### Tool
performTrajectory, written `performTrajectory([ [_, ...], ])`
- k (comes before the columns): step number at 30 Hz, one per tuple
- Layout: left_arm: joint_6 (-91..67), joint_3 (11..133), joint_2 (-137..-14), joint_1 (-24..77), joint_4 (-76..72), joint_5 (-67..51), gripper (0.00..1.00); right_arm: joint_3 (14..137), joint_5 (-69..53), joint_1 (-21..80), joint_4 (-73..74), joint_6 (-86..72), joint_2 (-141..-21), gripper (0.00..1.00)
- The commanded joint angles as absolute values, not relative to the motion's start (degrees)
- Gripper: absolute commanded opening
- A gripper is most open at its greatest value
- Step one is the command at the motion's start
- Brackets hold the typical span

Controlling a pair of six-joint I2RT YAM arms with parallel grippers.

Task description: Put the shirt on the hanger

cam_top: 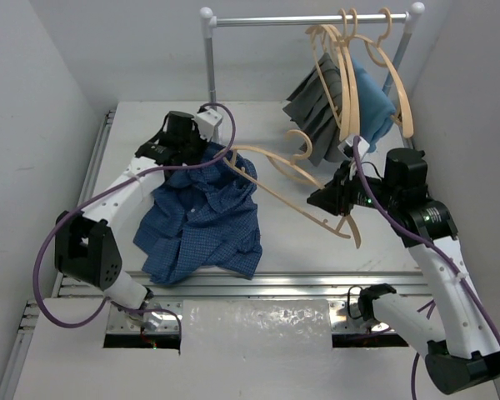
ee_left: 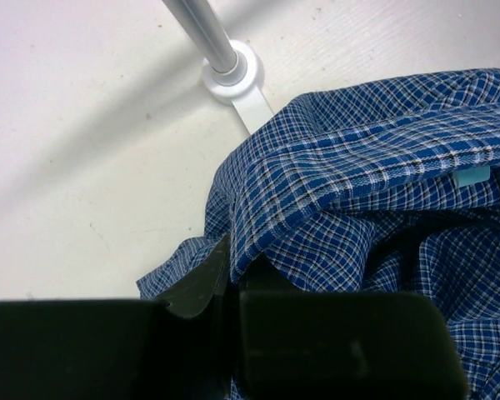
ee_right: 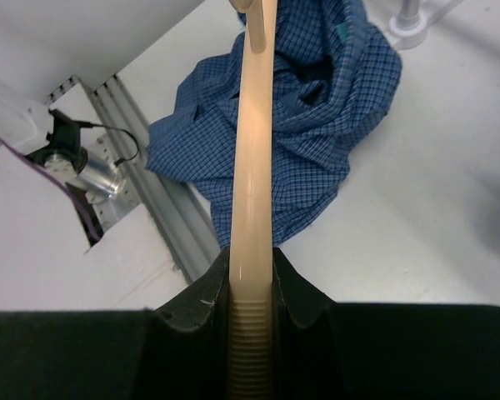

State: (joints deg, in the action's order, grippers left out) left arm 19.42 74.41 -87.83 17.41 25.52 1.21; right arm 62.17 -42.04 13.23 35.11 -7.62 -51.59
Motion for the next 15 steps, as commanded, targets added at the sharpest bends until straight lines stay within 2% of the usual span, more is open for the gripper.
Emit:
performTrajectory([
  [1, 19.25, 77.43, -88.07, 16.87, 24.35, 2.29, 0.00, 60.83, -45.08, 13.54, 36.31, -7.03, -50.54, 0.00],
  [9, 19.42, 78.66, -86.66, 16.87, 25.75, 0.53, 0.00, 56.43, -43.51, 15.11, 27.52, -10.19, -54.30, 0.00],
  [15, 20.21, 77.70, -83.76, 16.87, 26.98, -2.90, 0.00, 60.98, -32.18, 25.91, 24.26, -7.39, -62.56, 0.00],
])
